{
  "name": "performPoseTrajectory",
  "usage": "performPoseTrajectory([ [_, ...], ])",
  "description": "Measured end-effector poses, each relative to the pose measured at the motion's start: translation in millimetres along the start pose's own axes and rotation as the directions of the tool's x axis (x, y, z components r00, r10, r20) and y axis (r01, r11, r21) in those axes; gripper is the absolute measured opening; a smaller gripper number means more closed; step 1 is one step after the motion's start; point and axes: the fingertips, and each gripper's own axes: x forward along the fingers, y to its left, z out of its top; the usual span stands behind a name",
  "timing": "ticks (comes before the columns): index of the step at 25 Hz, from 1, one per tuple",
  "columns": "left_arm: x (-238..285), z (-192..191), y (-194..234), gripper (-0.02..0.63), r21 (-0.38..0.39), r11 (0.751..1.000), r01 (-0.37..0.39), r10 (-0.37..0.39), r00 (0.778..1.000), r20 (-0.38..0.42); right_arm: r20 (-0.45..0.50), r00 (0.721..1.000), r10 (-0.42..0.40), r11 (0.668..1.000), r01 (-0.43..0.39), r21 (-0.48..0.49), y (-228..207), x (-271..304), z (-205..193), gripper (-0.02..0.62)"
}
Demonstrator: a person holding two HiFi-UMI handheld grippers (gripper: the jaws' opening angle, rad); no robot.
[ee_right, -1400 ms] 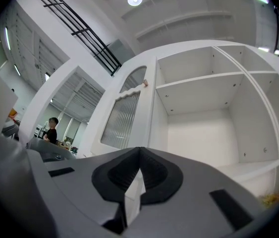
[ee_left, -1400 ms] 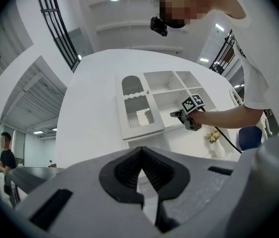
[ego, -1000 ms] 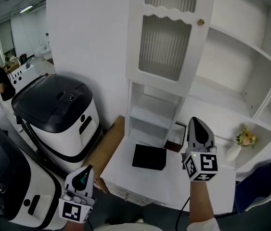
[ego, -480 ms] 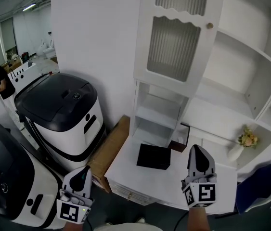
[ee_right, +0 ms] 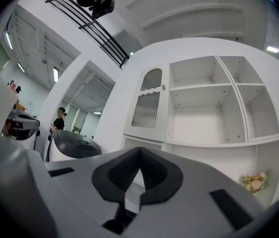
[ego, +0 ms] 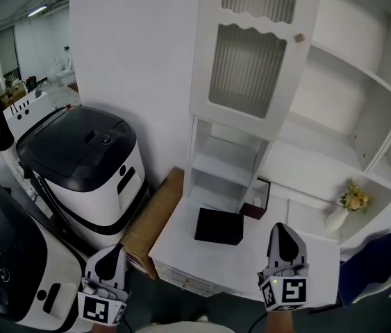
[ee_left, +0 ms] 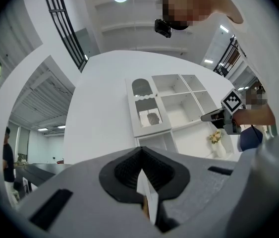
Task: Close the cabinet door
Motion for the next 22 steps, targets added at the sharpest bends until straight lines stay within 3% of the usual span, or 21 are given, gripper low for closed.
performPoseTrajectory([
  [22, 17, 0, -17, 0.003, -0.020, 0.998, 0.067, -0.067, 0.998, 0.011, -0.007, 1.000, -0.009, 0.999, 0.009, -0.040, 3, -14, -1, -0.002],
])
